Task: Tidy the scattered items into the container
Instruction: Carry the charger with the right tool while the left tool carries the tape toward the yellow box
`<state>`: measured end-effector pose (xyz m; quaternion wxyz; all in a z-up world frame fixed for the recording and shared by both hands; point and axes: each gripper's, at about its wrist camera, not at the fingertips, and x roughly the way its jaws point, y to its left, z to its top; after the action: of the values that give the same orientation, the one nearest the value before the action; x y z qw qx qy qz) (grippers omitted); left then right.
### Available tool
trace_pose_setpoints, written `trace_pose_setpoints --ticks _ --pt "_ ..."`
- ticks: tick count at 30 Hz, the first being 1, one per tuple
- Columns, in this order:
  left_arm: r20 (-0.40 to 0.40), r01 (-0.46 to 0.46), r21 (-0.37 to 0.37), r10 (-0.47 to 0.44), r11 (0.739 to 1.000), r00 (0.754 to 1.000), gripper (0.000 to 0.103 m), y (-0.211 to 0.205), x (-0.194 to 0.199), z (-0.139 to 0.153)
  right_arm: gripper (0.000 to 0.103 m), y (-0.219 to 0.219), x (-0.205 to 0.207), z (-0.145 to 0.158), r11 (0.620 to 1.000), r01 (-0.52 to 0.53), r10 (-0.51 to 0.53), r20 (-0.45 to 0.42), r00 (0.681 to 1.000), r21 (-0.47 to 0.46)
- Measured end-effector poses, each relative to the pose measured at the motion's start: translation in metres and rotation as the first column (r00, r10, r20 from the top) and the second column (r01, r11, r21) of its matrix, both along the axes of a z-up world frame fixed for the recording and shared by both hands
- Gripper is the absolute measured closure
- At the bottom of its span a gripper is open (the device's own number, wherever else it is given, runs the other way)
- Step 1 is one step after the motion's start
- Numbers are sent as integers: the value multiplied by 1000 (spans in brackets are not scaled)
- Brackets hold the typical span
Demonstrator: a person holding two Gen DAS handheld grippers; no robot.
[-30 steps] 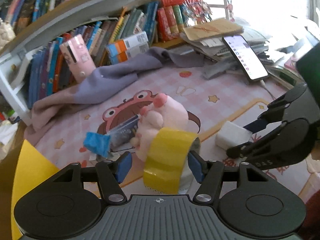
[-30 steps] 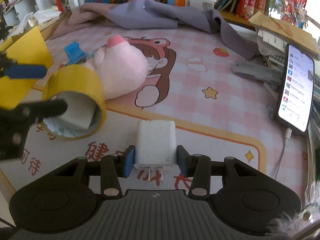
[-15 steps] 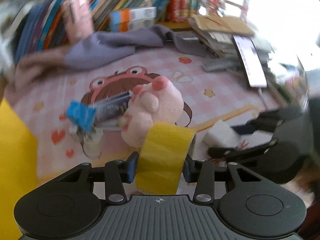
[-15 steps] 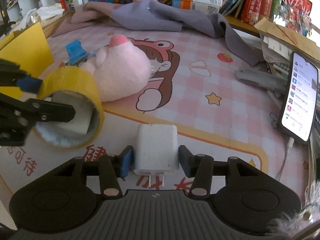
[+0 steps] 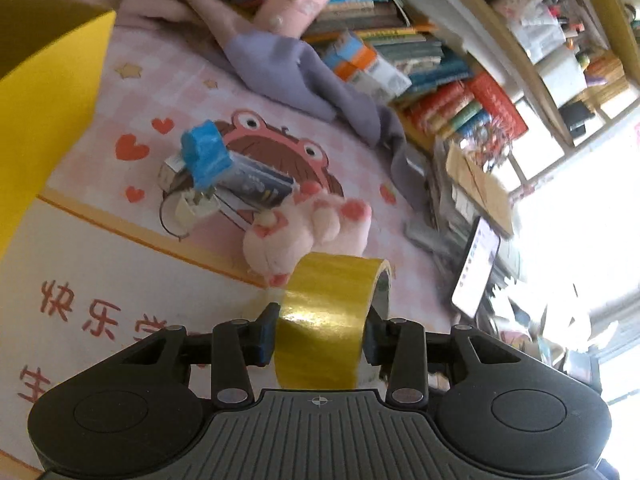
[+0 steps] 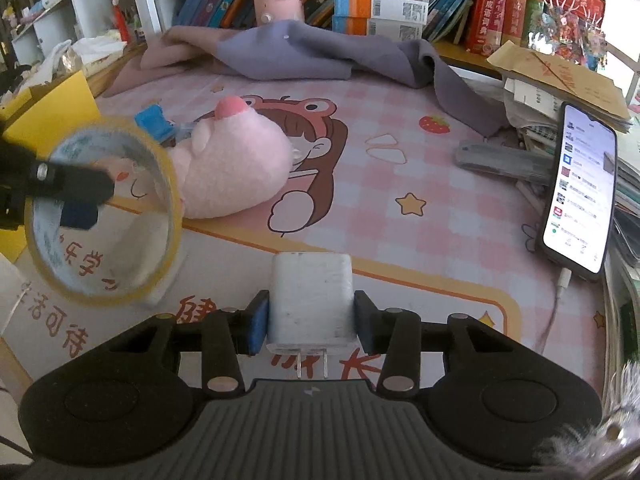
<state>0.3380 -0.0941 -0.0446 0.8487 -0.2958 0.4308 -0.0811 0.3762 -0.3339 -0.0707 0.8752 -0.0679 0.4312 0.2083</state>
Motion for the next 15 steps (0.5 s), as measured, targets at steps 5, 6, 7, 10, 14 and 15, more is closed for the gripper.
trace_pose_setpoints --ticks 5,6,7,10,14,15 --pt "46 12 34 -13 999 999 64 -1 -7 12 62 -3 -12 9 1000 -6 5 16 1000 20" --pt "51 12 42 -14 999 999 64 0 -10 13 62 -3 -14 11 1000 -8 8 20 1000 23" --pt "55 13 52 -15 999 998 64 0 -12 14 62 -3 -16 12 1000 -11 10 24 1000 25" --pt "59 17 58 -20 998 998 64 1 -20 15 62 -2 -21 15 1000 -14 13 32 999 25" --pt "63 18 47 -21 999 998 64 6 -34 16 62 -1 -30 21 1000 -10 9 47 999 22" --pt "62 18 42 -20 999 998 64 8 -37 15 62 -2 -34 23 1000 -7 6 52 999 23"
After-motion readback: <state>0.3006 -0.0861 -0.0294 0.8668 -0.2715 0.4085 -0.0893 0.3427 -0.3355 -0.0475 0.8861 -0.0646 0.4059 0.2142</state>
